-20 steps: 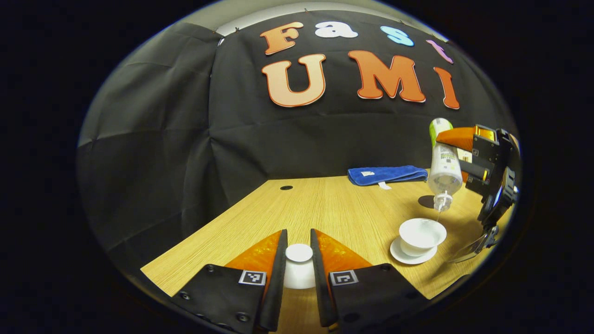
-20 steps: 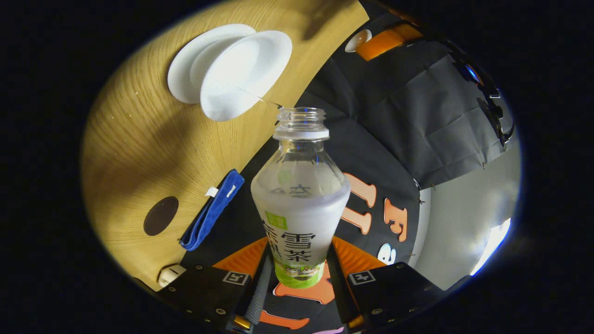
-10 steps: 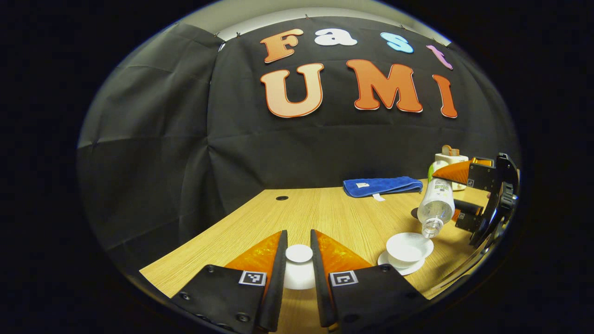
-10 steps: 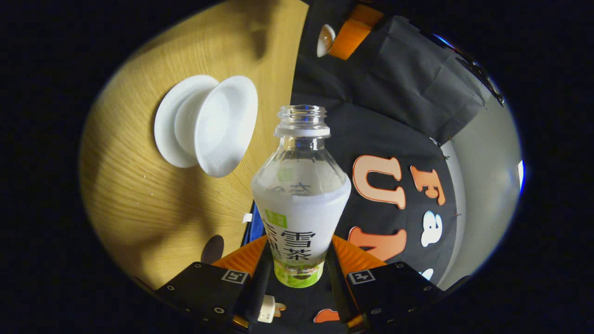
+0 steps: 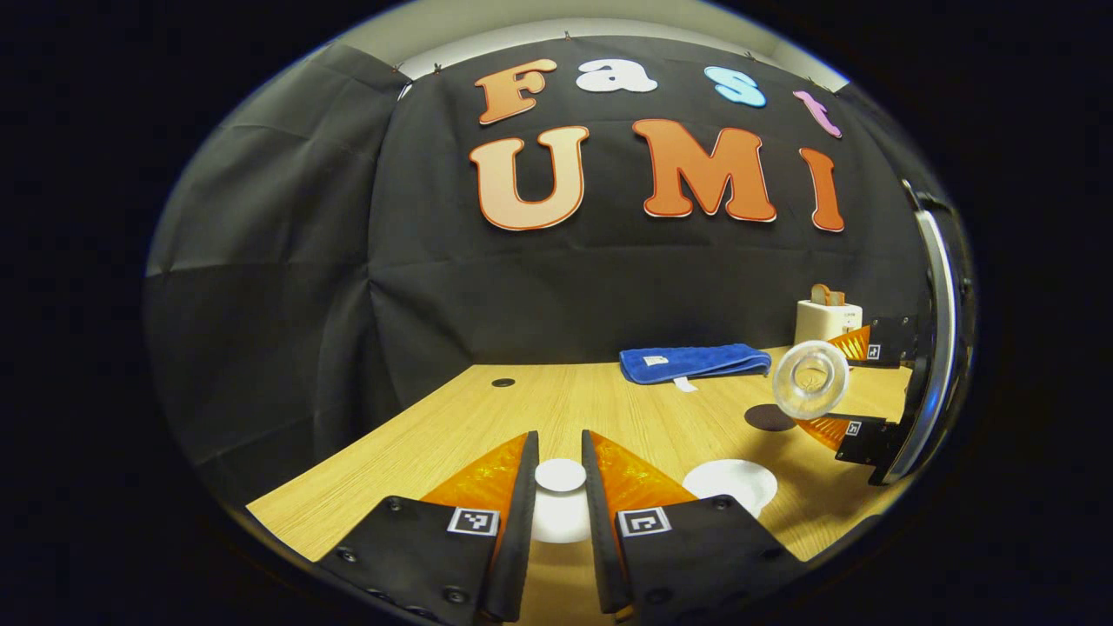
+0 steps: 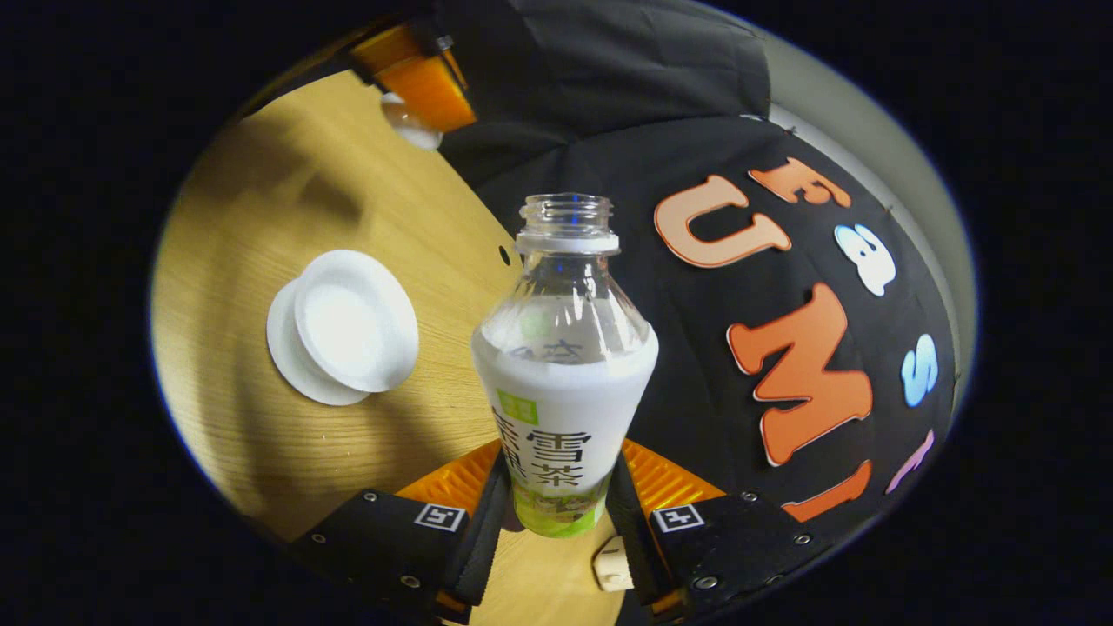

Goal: Open the teacup lid with one hand, grasp the water bottle and pour water into the teacup with the other hand; after pouring, place the water bottle on the coaster and then close the teacup lid.

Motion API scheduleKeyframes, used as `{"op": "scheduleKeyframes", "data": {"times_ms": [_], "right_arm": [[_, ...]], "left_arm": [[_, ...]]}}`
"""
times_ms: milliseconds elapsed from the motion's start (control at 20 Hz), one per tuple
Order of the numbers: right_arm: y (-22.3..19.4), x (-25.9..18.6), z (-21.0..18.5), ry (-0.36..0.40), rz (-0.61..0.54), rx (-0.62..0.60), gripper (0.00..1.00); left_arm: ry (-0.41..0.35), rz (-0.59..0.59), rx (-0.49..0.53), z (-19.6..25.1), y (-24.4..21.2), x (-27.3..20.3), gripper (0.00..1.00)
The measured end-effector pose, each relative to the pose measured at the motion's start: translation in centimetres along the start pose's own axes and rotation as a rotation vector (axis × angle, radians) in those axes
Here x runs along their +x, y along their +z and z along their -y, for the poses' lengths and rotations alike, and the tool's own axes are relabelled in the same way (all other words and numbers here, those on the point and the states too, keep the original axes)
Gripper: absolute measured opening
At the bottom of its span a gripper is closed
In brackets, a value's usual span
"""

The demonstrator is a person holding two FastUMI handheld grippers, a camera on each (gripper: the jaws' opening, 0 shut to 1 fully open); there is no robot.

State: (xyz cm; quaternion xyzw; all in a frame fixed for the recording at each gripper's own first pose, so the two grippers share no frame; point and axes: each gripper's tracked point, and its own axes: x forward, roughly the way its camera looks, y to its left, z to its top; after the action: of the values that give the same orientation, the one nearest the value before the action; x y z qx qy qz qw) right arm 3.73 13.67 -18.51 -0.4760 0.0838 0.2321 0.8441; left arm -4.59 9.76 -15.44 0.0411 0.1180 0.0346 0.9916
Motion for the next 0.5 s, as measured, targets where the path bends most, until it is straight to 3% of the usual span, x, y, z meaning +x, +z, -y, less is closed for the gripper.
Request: {"op": "scheduleKeyframes", "data": {"times_ms": [500], "right_arm": [[-6.6,2.6,4.8,-0.03,-0.08,0.469,0.64]], "left_arm": [[-0.057,0.027,0.007,4.5,1.7,1.4,0.36]]}}
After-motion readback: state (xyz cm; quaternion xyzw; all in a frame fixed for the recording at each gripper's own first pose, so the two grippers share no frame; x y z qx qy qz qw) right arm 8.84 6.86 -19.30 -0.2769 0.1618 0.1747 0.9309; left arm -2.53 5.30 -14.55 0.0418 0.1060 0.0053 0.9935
